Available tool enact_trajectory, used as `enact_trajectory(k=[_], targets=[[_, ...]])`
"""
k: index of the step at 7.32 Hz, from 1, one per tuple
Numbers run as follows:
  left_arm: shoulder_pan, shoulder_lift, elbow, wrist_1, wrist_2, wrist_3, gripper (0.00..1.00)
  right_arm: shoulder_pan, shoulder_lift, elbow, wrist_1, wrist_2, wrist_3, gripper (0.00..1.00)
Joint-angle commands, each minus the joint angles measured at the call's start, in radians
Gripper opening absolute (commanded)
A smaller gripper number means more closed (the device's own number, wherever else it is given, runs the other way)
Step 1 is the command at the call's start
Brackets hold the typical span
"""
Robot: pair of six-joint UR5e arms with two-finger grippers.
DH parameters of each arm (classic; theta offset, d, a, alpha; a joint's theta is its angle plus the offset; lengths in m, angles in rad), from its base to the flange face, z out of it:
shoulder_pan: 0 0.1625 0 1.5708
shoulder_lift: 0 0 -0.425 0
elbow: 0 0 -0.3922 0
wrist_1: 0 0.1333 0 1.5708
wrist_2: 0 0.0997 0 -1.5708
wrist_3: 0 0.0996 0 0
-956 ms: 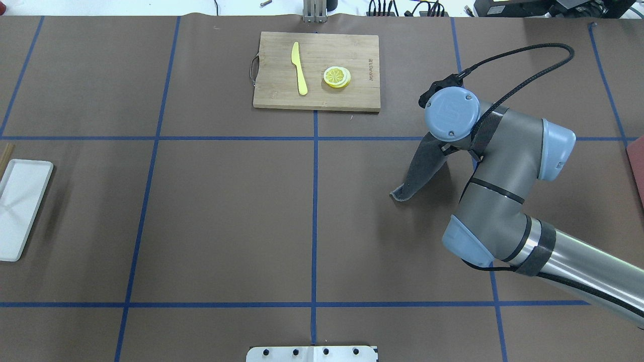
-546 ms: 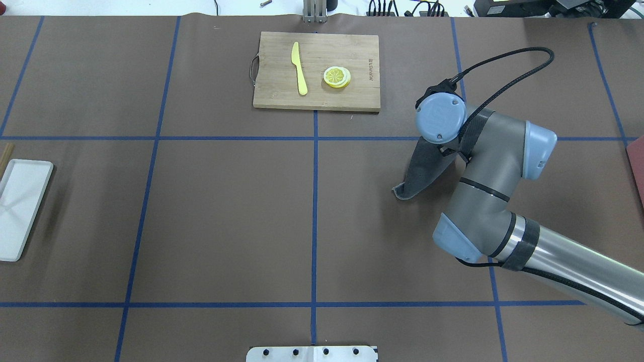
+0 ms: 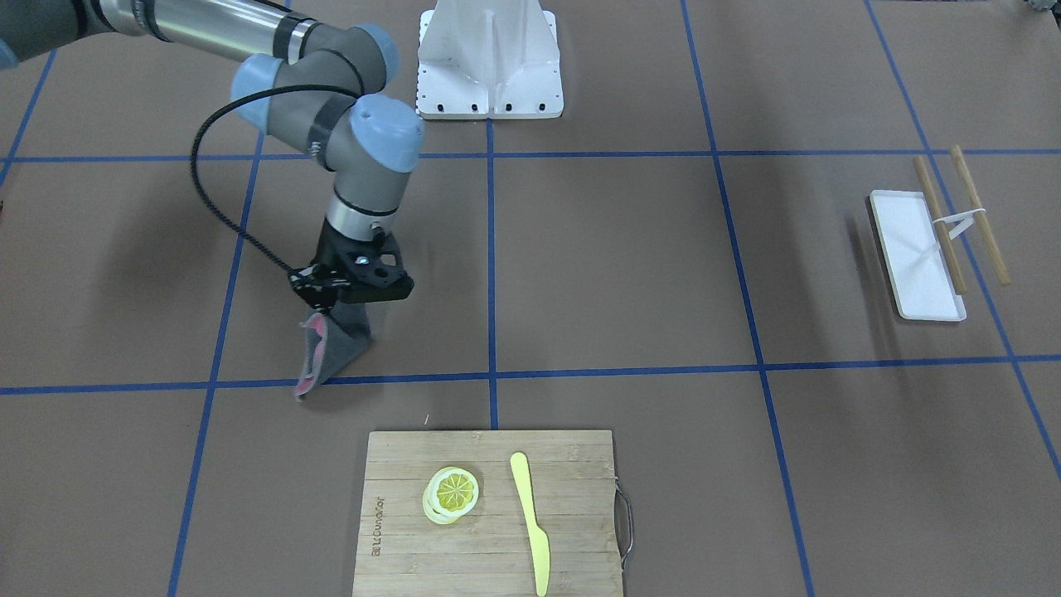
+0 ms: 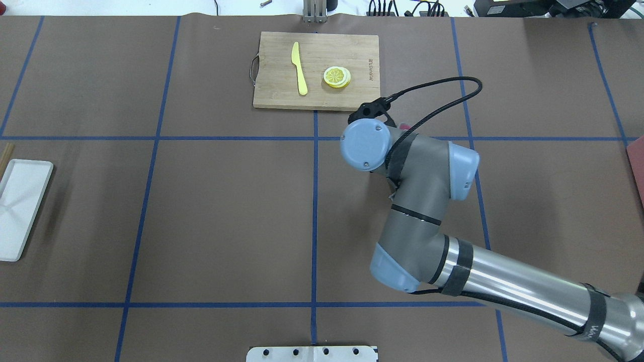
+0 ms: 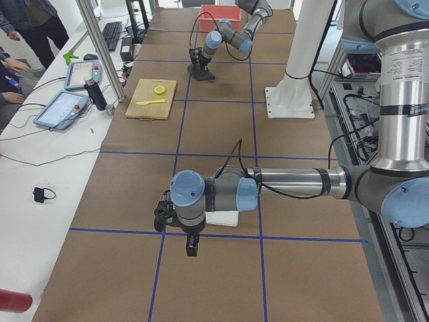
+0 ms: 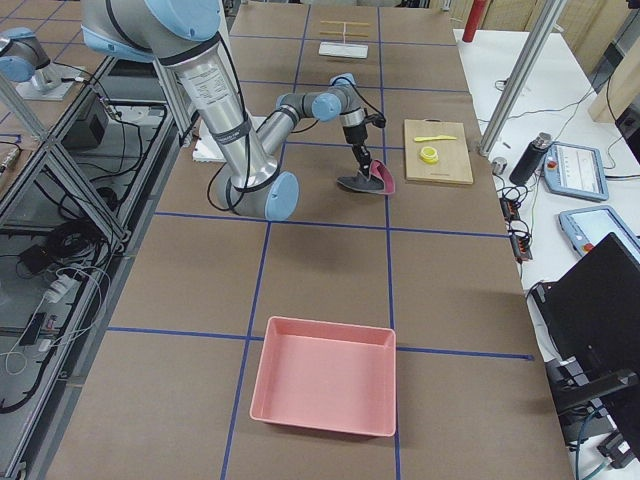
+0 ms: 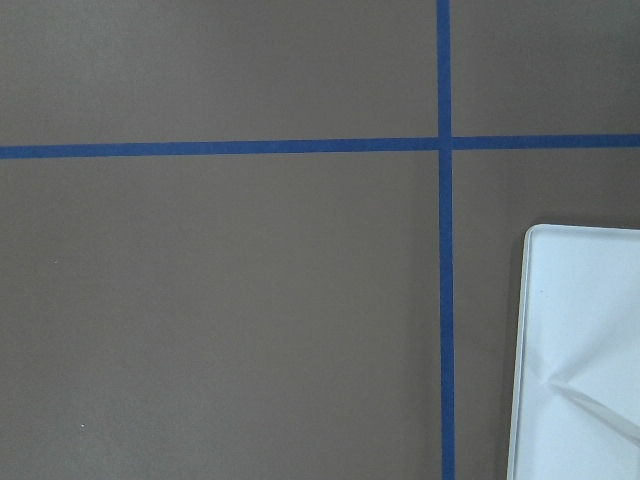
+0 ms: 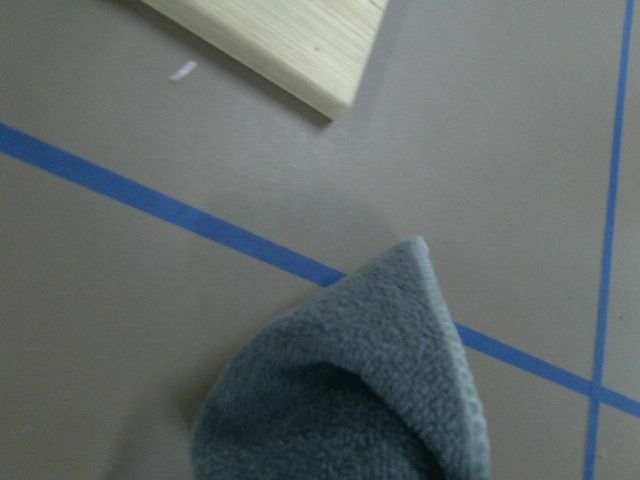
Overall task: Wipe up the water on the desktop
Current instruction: 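Rub the cloth across the table surface with the right gripper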
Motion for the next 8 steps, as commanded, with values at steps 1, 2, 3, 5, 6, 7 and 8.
enact_trajectory(k=[1, 2, 3, 5, 6, 7, 8], targets=[[0.000, -0.001, 0.002, 0.000, 0.000, 0.000, 0.99, -0.070, 0.120, -0.081, 0.073, 0.000, 0.118, 0.00], [0.000, -0.001, 0.002, 0.000, 0.001, 0.000, 0.99, -0.081, 0.117, -0.091, 0.080, -0.001, 0.124, 0.00], [0.000, -0.001, 0.002, 0.000, 0.000, 0.000, 0.99, -0.082, 0.072, -0.089, 0.080, -0.004, 0.121, 0.00], [0.000, -0.002, -0.001, 0.000, 0.000, -0.002, 0.99, -0.026, -0.052, -0.050, 0.072, 0.000, 0.056, 0.00], [0.000, -0.002, -0.003, 0.000, 0.000, -0.002, 0.99, 0.019, -0.158, 0.026, 0.071, -0.001, -0.051, 0.00], [0.000, -0.004, -0.006, 0.000, 0.000, -0.008, 0.99, 0.077, -0.239, 0.062, 0.070, -0.003, -0.142, 0.00], [0.000, -0.004, -0.006, 0.000, 0.000, -0.012, 0.99, 0.140, -0.290, 0.085, 0.067, -0.003, -0.234, 0.00]])
